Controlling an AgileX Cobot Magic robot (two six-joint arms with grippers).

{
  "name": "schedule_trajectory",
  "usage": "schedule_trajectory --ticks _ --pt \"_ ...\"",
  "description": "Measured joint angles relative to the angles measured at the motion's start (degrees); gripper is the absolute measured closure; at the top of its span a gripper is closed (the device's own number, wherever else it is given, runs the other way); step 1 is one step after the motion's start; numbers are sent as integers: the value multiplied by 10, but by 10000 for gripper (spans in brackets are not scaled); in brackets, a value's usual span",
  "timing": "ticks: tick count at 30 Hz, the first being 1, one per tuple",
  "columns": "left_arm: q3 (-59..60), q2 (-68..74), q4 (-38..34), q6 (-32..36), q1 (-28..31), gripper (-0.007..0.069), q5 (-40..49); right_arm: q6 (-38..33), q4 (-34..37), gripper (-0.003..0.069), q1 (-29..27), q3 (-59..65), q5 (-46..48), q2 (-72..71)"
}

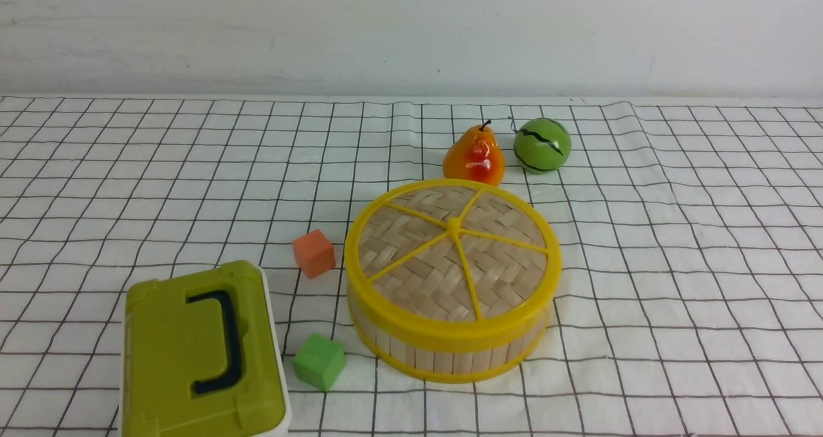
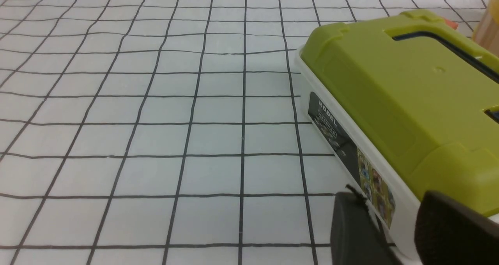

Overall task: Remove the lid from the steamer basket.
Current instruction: Use the right arm to lift the lid of the steamer

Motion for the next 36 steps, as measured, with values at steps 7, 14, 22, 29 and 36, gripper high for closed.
schedule_trajectory --ticks 7,14,22,29,36 --pt "0 0 0 0 0 386 0 39 89 419 0 1 -2 0" --pt "0 0 0 0 0 386 0 174 362 419 0 6 -14 0" --pt "0 0 0 0 0 386 0 48 338 419 0 6 -32 0" --pt "0 0 0 0 0 386 0 -73 331 422 0 -47 -16 0" --pt "0 0 0 0 0 386 0 -247 226 631 0 -320 130 170"
